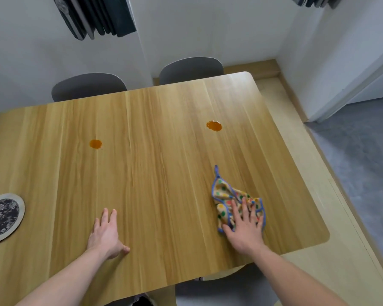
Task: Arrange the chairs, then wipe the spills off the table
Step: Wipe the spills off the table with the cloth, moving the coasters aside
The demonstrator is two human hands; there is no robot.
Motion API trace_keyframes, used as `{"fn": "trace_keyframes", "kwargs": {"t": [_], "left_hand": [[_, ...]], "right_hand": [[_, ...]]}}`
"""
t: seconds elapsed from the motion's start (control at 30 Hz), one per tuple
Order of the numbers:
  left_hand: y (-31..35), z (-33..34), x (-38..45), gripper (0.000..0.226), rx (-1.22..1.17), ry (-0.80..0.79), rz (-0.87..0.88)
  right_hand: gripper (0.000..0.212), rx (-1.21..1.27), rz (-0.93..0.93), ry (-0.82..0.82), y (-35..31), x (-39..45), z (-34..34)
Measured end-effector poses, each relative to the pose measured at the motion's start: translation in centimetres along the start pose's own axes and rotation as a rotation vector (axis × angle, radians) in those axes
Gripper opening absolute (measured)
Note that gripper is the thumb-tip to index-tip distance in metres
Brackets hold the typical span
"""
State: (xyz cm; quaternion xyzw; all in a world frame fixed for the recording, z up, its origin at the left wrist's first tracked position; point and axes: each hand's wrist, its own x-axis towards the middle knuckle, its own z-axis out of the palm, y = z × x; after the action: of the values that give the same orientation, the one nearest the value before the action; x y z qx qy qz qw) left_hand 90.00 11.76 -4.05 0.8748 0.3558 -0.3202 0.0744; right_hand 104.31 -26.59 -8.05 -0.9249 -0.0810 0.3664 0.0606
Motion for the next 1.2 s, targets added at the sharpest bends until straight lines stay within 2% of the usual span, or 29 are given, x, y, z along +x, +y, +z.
{"fn": "trace_keyframes", "kwargs": {"t": [0.17, 0.27, 0.43, 0.53, 0.7, 0.87, 1.03, 1.2], "left_hand": [[0.1, 0.2, -0.1, 0.145, 0.001, -0.001, 0.009], [-0.2, 0.4, 0.0, 0.145, -0.006, 0.000, 0.023], [-0.4, 0.9, 0.2, 0.144, -0.030, 0.003, 0.033], [-0.4, 1.0, 0.3, 0.144, -0.037, 0.003, 0.037], [-0.6, 1.1, 0.5, 0.143, -0.046, 0.001, 0.043], [-0.7, 1.3, 0.6, 0.143, -0.063, 0.011, 0.054], [-0.7, 1.2, 0.6, 0.142, -0.068, 0.014, 0.064], [-1.1, 1.2, 0.5, 0.141, -0.061, 0.023, 0.076]], "right_hand": [[0.099, 0.123, 0.241, 0.032, 7.2, 2.4, -4.2], [0.103, 0.192, 0.361, 0.035, 9.3, 3.9, -6.6], [0.103, 0.285, 0.512, 0.022, 7.6, 7.5, -9.4], [0.101, 0.284, 0.527, 0.030, 5.7, 9.4, -10.1], [0.097, 0.208, 0.360, 0.023, -0.7, 11.3, -10.5], [0.097, 0.068, 0.062, 0.020, -10.6, 11.2, -8.3], [0.100, -0.075, -0.229, -0.079, -18.8, 9.1, -5.0], [0.093, -0.140, -0.308, -0.053, -18.6, 8.6, -3.6]]}}
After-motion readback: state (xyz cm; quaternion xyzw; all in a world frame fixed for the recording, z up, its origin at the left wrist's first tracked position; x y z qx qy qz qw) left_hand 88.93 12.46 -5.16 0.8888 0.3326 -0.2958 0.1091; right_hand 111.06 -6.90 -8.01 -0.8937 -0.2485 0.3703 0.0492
